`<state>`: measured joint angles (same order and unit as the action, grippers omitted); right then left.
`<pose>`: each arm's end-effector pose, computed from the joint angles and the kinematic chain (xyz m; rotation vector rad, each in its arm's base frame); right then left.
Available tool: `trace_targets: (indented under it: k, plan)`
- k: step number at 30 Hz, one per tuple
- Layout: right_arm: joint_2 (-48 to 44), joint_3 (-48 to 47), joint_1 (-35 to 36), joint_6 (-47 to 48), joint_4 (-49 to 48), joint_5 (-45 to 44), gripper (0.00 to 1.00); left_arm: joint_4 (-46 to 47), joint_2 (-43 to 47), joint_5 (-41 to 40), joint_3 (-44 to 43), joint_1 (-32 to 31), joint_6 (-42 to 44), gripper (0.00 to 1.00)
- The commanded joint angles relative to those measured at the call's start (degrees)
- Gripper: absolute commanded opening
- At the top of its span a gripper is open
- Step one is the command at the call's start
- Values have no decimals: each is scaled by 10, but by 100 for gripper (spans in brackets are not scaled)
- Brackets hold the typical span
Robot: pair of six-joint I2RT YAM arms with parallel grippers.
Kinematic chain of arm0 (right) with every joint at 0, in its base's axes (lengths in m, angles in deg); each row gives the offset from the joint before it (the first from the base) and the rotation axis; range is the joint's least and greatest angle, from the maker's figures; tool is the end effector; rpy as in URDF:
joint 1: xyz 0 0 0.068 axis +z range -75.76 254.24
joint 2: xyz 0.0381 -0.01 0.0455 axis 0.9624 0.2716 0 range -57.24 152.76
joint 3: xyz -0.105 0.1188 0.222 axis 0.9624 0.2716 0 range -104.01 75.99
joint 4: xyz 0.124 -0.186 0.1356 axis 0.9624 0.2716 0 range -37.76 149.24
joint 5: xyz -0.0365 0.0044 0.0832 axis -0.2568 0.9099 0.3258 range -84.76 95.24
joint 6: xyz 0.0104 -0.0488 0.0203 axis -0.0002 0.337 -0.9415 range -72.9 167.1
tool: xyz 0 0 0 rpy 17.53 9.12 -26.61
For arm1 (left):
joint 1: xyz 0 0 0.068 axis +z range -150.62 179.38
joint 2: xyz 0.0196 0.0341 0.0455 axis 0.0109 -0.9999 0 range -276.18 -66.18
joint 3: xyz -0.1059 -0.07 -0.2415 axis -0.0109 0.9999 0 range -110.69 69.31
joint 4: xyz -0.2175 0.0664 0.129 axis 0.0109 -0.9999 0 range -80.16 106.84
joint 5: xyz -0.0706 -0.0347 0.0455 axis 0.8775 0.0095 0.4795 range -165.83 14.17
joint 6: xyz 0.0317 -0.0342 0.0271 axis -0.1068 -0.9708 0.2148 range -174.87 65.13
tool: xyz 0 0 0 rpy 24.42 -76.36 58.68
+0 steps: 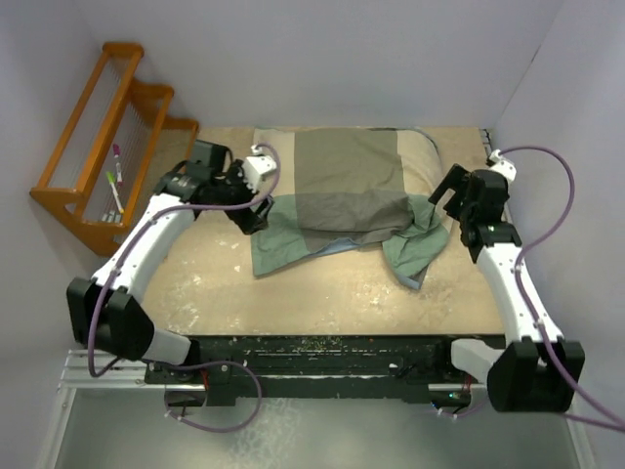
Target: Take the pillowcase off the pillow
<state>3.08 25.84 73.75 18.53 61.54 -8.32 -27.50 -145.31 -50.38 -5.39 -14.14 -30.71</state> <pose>0.2433 -0.0104 0.3225 0.6298 1.7949 0.1065 0.2775 -0.0825 0.3338 0.9486 2.1618 -0.4469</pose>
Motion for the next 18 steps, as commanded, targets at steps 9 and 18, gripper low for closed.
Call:
trace_targets:
  k: [9,18]
  plan:
    - [158,-71,-64,-59,6,122,99,79,-223,-89,-90,-154,60,99]
    - [301,-145,-59,-46,-49,167,96,198,-281,-208,-31,-155,99,56]
